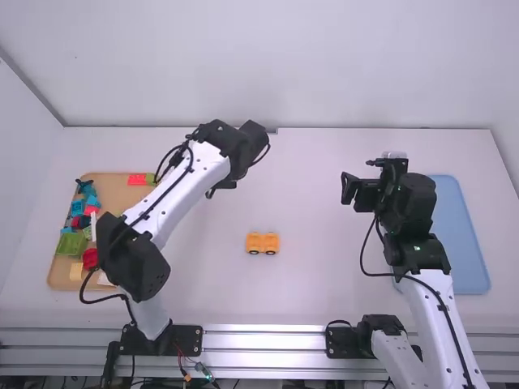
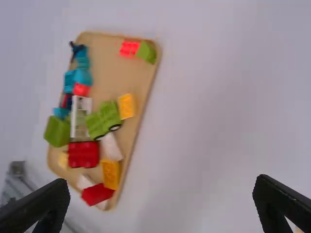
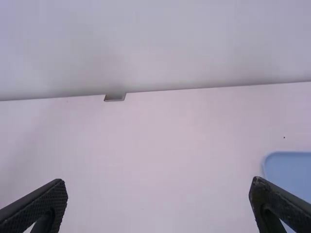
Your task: Assemble lego blocks to make yellow taxi
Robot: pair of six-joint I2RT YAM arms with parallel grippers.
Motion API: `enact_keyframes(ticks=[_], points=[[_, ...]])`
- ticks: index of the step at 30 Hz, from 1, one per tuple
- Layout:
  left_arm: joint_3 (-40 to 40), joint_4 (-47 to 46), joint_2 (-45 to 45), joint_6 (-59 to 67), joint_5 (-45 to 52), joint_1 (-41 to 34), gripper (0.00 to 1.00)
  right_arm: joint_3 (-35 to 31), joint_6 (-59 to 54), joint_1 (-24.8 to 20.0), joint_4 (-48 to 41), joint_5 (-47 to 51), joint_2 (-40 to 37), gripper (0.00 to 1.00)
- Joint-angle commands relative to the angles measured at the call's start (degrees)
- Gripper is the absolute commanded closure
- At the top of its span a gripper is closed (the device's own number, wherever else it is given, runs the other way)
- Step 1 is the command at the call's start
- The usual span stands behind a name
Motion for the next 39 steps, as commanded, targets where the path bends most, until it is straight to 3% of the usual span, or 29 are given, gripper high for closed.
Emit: enact_keyframes(ticks=[1, 5, 11, 18, 29, 34, 37, 39], points=[[0.74, -2.27, -1.55, 0.94, -4.81, 3.15, 0.01, 1.38, -0.17, 0.33, 0.17, -0.28, 0.2, 0.01], [0.5, -1.18, -1.55, 2.69, -0.63, 11.43, 0.01, 1.38, -0.17, 0.31, 0.17, -0.28, 0.2, 0.01], [-5.18, 16.15, -1.53, 24.13, 22.16, 25.44, 0.01, 1.38, -0.98, 0.31, 0.42, -0.24, 0.2, 0.01], [-15.63, 29.0, -1.53, 25.07, 39.28, 39.82, 0.01, 1.38, -1.01, 0.22, 0.48, -0.13, 0.2, 0.01], [-27.52, 39.54, -1.2, 25.86, 42.29, 47.41, 0.01, 1.38, -0.98, 0.26, 1.68, -0.28, 0.2, 0.01], [-30.73, 42.93, -1.14, 25.83, 40.39, 48.48, 0.12, 1.38, 0.44, 0.31, 1.75, -0.31, 0.2, 0.01], [-32.3, 44.85, -0.79, 25.88, 40.15, 48.39, 0.27, 1.38, 2.36, 0.33, 2.67, -0.33, 0.2, 0.01], [-33.38, 46.58, -0.15, 25.88, 40.04, 48.3, 0.22, 1.38, 3.82, 0.31, 3.02, -0.31, 0.2, 0.01]])
